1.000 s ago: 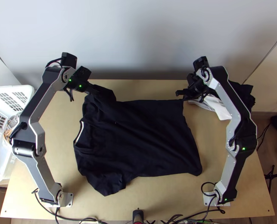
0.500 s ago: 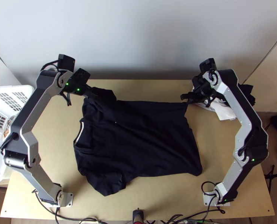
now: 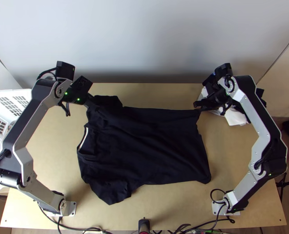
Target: Fold the t-shirt
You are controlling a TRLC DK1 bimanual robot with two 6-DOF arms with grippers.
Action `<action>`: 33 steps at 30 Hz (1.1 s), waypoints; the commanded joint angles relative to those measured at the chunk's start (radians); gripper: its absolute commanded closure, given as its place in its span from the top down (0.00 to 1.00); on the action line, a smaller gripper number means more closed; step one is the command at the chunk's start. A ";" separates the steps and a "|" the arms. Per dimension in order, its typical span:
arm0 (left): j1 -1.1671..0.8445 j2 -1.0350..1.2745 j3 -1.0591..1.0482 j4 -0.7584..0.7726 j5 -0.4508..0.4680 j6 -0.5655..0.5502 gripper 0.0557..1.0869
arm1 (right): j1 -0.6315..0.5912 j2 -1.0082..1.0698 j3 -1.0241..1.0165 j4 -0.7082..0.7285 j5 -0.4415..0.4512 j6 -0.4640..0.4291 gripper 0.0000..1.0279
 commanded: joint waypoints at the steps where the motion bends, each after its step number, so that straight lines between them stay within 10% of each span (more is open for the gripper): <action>1: -0.004 -0.053 -0.053 0.006 0.001 0.013 0.04 | -0.010 -0.030 -0.014 -0.021 0.003 -0.017 0.03; 33: -0.047 -0.314 -0.374 0.030 0.001 0.008 0.03 | 0.037 -0.196 -0.240 -0.038 0.017 -0.052 0.03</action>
